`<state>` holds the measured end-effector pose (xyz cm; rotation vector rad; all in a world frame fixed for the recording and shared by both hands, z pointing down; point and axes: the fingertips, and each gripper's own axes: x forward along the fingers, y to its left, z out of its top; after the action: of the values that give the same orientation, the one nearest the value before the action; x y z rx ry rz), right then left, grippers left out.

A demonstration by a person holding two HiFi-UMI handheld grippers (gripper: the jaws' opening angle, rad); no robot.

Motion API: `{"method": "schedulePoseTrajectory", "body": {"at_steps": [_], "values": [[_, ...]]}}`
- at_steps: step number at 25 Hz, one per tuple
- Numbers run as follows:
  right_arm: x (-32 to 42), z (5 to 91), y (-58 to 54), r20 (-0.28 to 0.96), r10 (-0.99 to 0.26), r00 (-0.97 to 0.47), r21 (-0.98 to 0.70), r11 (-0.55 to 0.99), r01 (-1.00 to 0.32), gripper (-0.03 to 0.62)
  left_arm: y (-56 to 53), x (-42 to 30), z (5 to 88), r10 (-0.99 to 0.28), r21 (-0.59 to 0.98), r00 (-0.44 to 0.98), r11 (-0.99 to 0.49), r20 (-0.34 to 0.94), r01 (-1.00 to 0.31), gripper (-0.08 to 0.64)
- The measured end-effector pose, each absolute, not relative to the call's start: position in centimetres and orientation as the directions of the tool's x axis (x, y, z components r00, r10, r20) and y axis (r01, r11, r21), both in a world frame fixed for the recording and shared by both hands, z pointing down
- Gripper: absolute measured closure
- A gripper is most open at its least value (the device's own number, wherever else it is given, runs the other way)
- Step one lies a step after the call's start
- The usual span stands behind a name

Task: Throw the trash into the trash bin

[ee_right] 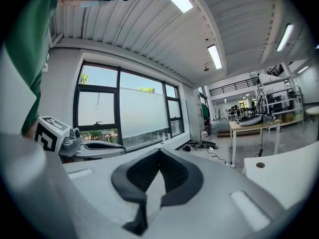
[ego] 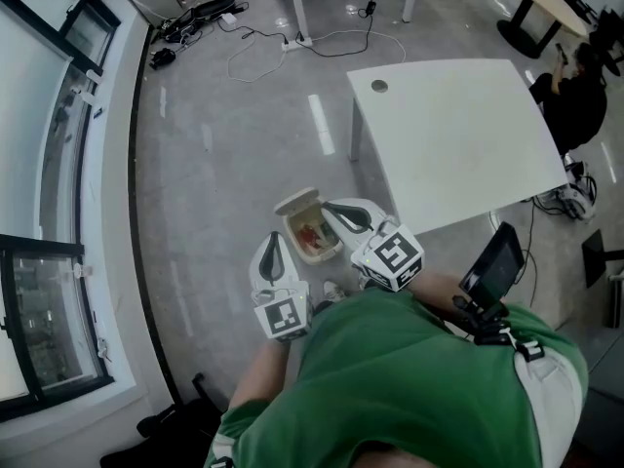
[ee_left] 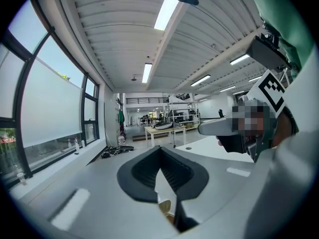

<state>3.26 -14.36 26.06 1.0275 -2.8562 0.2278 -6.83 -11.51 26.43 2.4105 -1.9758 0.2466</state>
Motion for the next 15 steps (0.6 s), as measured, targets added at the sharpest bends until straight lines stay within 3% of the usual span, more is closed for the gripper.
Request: {"method": "schedulePoseTrajectory", "body": {"at_steps": [7,15], "values": [[3.96,25.86,-13.78,0.146,-0.642,-0.752,-0.094,0.748,-0.657,0.589,-10.58,-6.97,26.95,-0.967,-0.098,0.183,-0.202,0.178,-0.974,0.555],[3.55,26.03,-14.70,0.151,-0.642,-0.751,-0.083,0.749,-0.657,0.589,-11.45,-7.07,26.05,-0.941,-0.150,0.287,-0.315,0.179,-0.937,0.555]]}}
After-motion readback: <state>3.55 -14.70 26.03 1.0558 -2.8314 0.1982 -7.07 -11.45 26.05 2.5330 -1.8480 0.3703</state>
